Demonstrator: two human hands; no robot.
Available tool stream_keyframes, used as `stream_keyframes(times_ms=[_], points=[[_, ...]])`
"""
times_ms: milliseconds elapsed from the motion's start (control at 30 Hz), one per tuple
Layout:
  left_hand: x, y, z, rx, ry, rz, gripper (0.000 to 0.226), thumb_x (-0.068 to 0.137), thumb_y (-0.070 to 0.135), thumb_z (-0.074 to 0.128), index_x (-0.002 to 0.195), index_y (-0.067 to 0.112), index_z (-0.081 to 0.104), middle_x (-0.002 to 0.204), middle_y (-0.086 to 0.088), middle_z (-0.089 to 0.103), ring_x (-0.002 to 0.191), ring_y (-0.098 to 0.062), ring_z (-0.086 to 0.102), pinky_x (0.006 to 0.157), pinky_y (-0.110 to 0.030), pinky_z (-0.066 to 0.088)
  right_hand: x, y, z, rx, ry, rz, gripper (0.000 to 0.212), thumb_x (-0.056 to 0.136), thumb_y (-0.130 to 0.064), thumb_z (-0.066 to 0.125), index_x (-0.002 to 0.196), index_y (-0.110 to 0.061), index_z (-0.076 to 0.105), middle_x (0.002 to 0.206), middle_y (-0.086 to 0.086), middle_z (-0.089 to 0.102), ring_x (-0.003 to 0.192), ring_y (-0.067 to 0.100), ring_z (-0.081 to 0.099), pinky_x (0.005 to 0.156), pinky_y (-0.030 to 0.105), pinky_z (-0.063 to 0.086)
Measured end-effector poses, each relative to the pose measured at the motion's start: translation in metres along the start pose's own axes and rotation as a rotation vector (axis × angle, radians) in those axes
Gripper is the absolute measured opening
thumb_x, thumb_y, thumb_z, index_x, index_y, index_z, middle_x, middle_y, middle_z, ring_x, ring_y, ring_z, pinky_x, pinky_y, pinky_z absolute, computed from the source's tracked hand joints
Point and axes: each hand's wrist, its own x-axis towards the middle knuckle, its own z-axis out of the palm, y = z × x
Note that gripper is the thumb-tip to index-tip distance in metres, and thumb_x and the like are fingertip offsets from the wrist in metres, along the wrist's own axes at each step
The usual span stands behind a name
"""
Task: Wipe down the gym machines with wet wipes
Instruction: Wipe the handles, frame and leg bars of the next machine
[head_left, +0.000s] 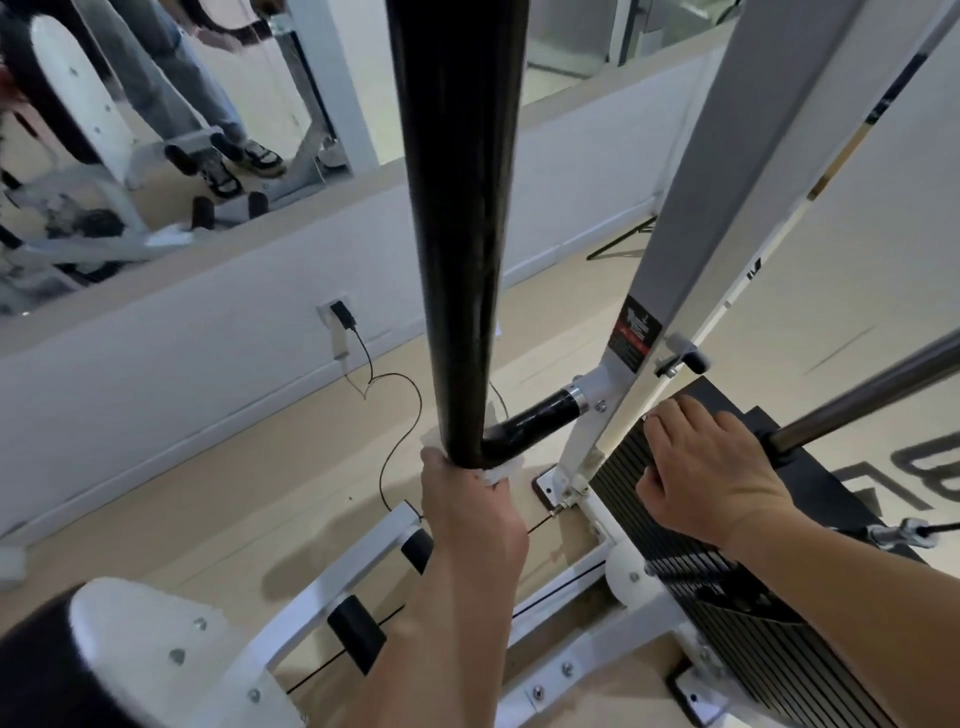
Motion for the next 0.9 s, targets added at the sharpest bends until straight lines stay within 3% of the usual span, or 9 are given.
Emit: stream_keyframes(times_ms=[100,133,167,267,333,433,567,700,900], points=[[-0.019,0.024,-0.003,0.165,0.05,-0.013,0.051,0.109,0.046,0.035,0.127,0.003,0.054,0.1,0.006,0.044,0.108,-0.032,0.053,0.104,-0.043,0.041,-0.003,-0.004,-0.014,0.005,-0.107,0.027,0.05,0.087,-0.05,0.036,0.125,-0.021,0.052,0.124,0.001,0.052,0.115,0.024,0.048,0.091,0.039,0.045],[-0.026,0.033,-0.001,0.2,-0.001,0.004,0.058,0.108,0.052,0.034,0.132,0.003,0.053,0.138,-0.001,0.02,0.123,-0.035,0.051,0.106,-0.04,0.038,-0.004,-0.005,-0.021,0.019,-0.138,0.038,0.054,0.086,-0.051,0.036,0.128,-0.02,0.052,0.127,0.001,0.052,0.12,0.024,0.047,0.095,0.039,0.044],[-0.032,0.04,0.001,0.236,-0.041,0.017,0.062,0.107,0.056,0.032,0.137,0.006,0.053,0.121,-0.023,0.054,0.12,-0.032,0.052,0.105,-0.035,0.039,-0.004,-0.005,-0.03,0.047,-0.17,0.051,0.056,0.086,-0.052,0.038,0.13,-0.019,0.053,0.13,0.002,0.052,0.123,0.024,0.047,0.099,0.039,0.044],[-0.062,0.077,0.016,0.273,-0.127,0.096,0.062,0.105,0.064,0.027,0.129,0.019,0.063,0.115,0.001,0.067,0.1,-0.009,0.058,0.075,-0.022,0.037,0.0,-0.005,-0.073,0.258,-0.345,0.141,0.047,0.091,-0.053,0.042,0.12,-0.019,0.059,0.12,0.003,0.059,0.114,0.025,0.055,0.094,0.038,0.043],[-0.079,0.107,0.03,0.266,-0.227,0.159,0.063,0.103,0.066,0.031,0.12,0.02,0.072,0.108,-0.002,0.073,0.098,-0.015,0.062,0.082,-0.026,0.043,0.003,-0.007,-0.109,0.523,-0.424,0.239,0.032,0.094,-0.047,0.044,0.102,-0.021,0.059,0.104,0.003,0.06,0.098,0.025,0.058,0.079,0.036,0.041],[-0.105,0.162,0.048,0.333,-0.423,0.294,0.066,0.108,0.053,0.032,0.085,0.016,0.081,0.083,-0.006,0.076,0.077,-0.019,0.065,0.088,-0.036,0.053,0.006,-0.02,-0.151,0.979,-0.276,0.322,0.025,0.09,-0.029,0.05,0.069,-0.016,0.052,0.074,0.003,0.053,0.075,0.024,0.052,0.065,0.034,0.038],[-0.112,0.188,0.053,0.343,-0.58,0.297,0.063,0.111,0.044,0.028,0.1,-0.003,0.069,0.077,-0.011,0.071,0.065,-0.02,0.06,0.062,-0.022,0.053,-0.006,-0.041,-0.192,1.292,-0.117,0.331,0.021,0.084,-0.014,0.055,0.073,0.003,0.061,0.065,0.014,0.049,0.065,0.019,0.043,0.062,0.032,0.033],[-0.092,0.153,0.039,0.347,-0.402,0.135,0.063,0.111,0.046,0.03,0.087,0.005,0.07,0.081,-0.017,0.07,0.064,-0.024,0.059,0.073,-0.033,0.05,-0.03,-0.051,-0.194,1.438,-0.186,0.368,0.022,0.092,-0.014,0.053,0.09,-0.011,0.075,0.085,0.021,0.072,0.071,0.02,0.057,0.064,0.031,0.045],[-0.096,0.136,0.017,0.507,-0.161,-0.004,0.066,0.105,0.062,0.029,0.124,0.014,0.069,0.113,-0.005,0.074,0.098,-0.015,0.065,0.075,-0.026,0.04,-0.062,-0.048,-0.203,1.526,-0.376,0.452,0.022,0.093,-0.004,0.05,0.103,-0.009,0.069,0.085,0.014,0.067,0.074,0.022,0.057,0.062,0.027,0.046]])
